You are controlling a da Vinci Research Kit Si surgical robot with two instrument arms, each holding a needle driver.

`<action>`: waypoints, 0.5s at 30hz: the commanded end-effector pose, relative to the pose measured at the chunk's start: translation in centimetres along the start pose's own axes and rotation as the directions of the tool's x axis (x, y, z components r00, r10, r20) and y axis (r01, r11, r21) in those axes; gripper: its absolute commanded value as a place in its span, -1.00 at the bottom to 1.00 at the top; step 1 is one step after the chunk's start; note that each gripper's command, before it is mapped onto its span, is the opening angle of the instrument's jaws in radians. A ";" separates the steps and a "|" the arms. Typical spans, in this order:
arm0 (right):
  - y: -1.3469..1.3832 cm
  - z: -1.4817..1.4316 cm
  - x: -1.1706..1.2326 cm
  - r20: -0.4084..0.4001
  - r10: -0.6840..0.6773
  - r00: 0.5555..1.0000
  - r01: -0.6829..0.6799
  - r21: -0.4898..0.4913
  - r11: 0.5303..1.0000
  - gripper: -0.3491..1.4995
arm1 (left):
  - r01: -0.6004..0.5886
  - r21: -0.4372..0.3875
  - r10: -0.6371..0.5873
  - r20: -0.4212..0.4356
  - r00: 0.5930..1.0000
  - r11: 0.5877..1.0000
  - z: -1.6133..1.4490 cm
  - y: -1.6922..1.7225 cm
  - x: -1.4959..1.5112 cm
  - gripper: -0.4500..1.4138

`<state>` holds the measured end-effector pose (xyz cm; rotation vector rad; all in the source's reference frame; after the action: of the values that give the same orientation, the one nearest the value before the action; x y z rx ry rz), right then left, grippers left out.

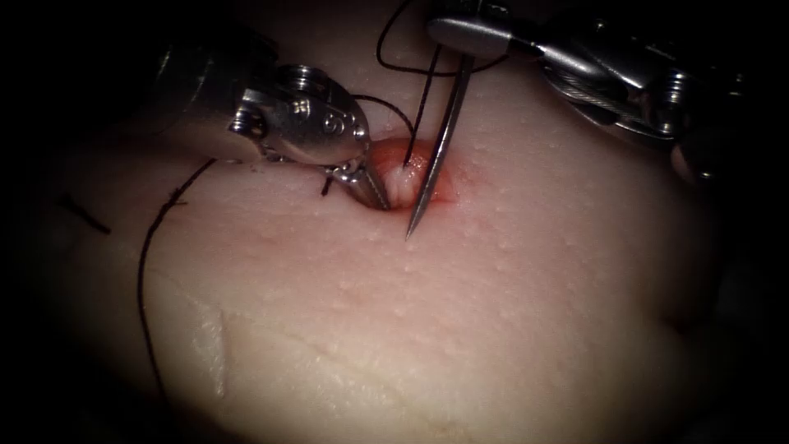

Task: Wound Closure
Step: Left grasper widens wound opening

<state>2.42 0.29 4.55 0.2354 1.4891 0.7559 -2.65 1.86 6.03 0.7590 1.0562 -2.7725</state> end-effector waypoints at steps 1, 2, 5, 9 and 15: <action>0.01 0.07 -0.07 -0.001 -0.016 1.000 0.016 -0.002 1.000 -1.00 | 0.002 -0.001 -0.002 0.000 1.000 1.000 0.08 0.02 0.02 -0.57; 0.02 0.08 -0.08 -0.004 -0.028 1.000 0.028 -0.005 1.000 -1.00 | 0.002 0.000 -0.002 0.001 1.000 1.000 0.07 0.04 0.02 -0.57; 0.05 0.10 -0.07 -0.008 -0.046 0.999 0.046 -0.009 0.999 -1.00 | 0.006 0.001 -0.006 0.002 1.000 1.000 0.06 0.09 0.02 -0.57; 0.07 0.11 -0.07 -0.013 -0.093 0.996 0.093 -0.013 0.996 -1.00 | 0.002 0.001 -0.002 0.004 1.000 1.000 0.06 0.14 0.01 -0.57; 0.09 0.15 -0.11 -0.016 -0.150 0.989 0.149 -0.027 0.988 -1.00 | 0.006 0.002 -0.006 0.005 1.000 1.000 0.06 0.20 0.02 -0.57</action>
<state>2.48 0.37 4.65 0.0868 1.4937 0.6512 -2.58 1.74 5.89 0.7492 1.0532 -2.7811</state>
